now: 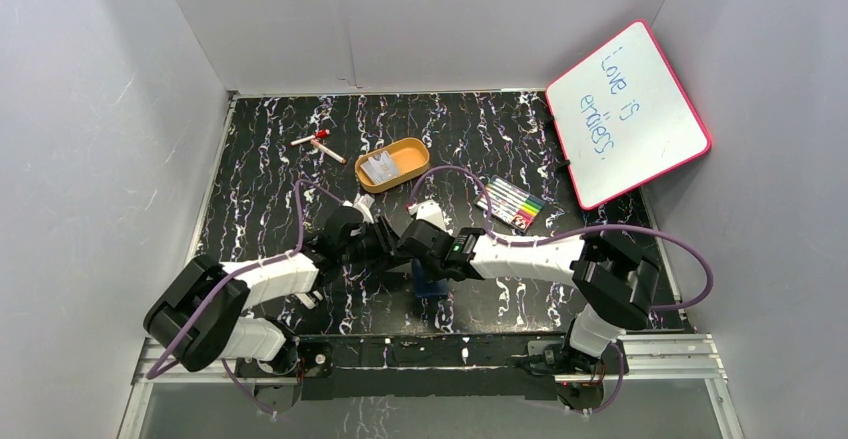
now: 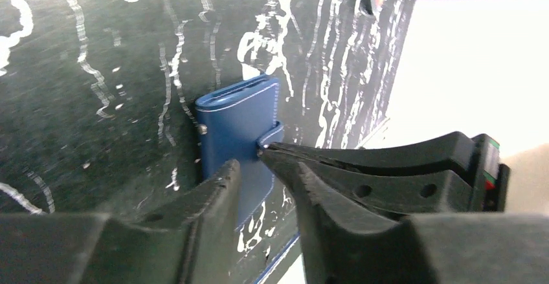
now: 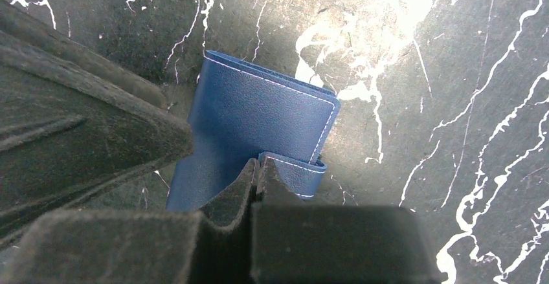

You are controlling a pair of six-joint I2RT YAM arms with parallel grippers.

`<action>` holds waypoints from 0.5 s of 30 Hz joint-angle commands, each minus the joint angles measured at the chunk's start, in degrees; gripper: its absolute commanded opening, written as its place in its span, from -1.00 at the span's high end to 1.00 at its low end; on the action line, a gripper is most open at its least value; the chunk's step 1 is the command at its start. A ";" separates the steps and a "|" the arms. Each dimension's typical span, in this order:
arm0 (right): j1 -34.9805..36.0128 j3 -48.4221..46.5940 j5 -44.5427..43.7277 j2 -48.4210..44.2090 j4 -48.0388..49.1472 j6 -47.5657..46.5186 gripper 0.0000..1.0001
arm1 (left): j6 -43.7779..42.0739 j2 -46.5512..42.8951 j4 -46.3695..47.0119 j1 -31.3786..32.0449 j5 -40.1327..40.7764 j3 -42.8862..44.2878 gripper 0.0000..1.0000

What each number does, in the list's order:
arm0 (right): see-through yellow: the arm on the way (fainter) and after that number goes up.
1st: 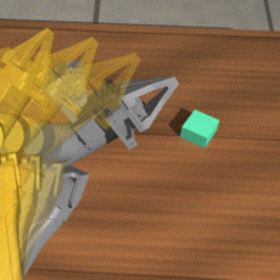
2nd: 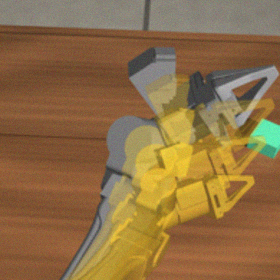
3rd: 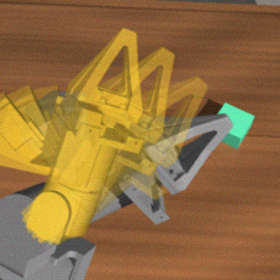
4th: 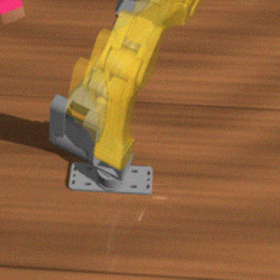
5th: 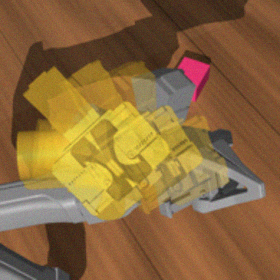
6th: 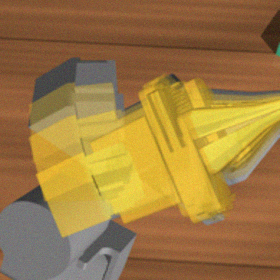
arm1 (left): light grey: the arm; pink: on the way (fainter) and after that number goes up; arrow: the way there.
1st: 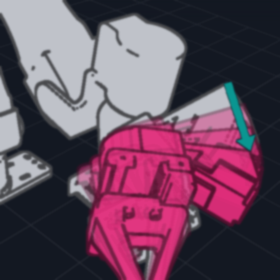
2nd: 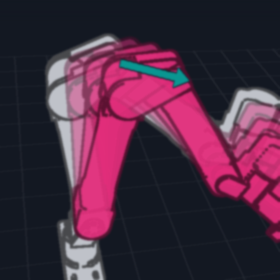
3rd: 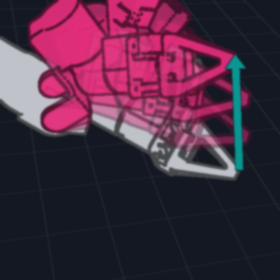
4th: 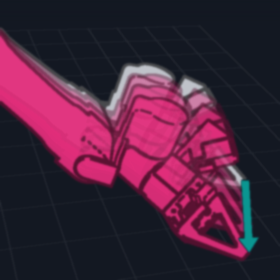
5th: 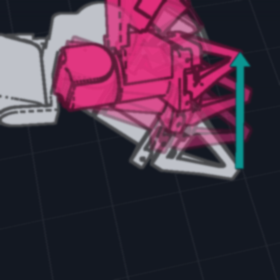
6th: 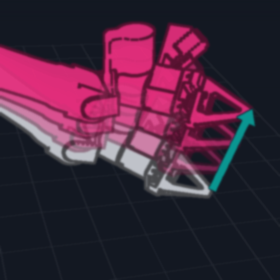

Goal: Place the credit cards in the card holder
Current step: Open the card holder at the center of the board.

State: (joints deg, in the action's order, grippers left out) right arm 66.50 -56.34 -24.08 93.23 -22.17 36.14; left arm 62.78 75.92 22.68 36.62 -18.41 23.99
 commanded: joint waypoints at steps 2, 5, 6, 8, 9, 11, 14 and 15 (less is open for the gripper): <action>0.13 1.91 0.08 -2.40 2.78 3.07 1.00 | 4.45 3.84 11.28 0.38 -6.79 -1.13 0.63; 0.06 2.65 0.15 -2.70 3.88 3.72 1.00 | 6.35 7.04 15.57 0.43 -8.51 -1.69 0.92; 0.11 2.76 0.27 -2.70 4.09 3.82 1.00 | 6.69 7.85 16.56 0.42 -8.86 -1.81 0.99; 0.12 2.77 0.34 -2.47 4.38 4.01 1.00 | 6.87 8.98 17.52 0.45 -9.10 -1.84 1.00; 0.06 2.78 0.37 -2.52 4.60 4.11 1.00 | 6.79 9.55 17.86 0.47 -9.33 -1.80 1.00; 0.08 2.72 0.37 -2.44 5.02 4.11 1.00 | 6.22 10.76 17.97 0.60 -9.37 -1.67 1.00; 0.03 2.55 0.37 -2.35 5.16 4.11 1.00 | 5.56 13.51 17.96 0.69 -9.46 -1.66 1.00; 0.02 2.48 0.35 -2.35 5.06 4.20 1.00 | 5.70 14.72 17.89 0.73 -9.57 -1.78 1.00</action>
State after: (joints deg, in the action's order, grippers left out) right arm 66.48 -54.17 -23.81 91.94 -18.76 39.05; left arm 68.66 87.70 38.22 36.97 -26.24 22.61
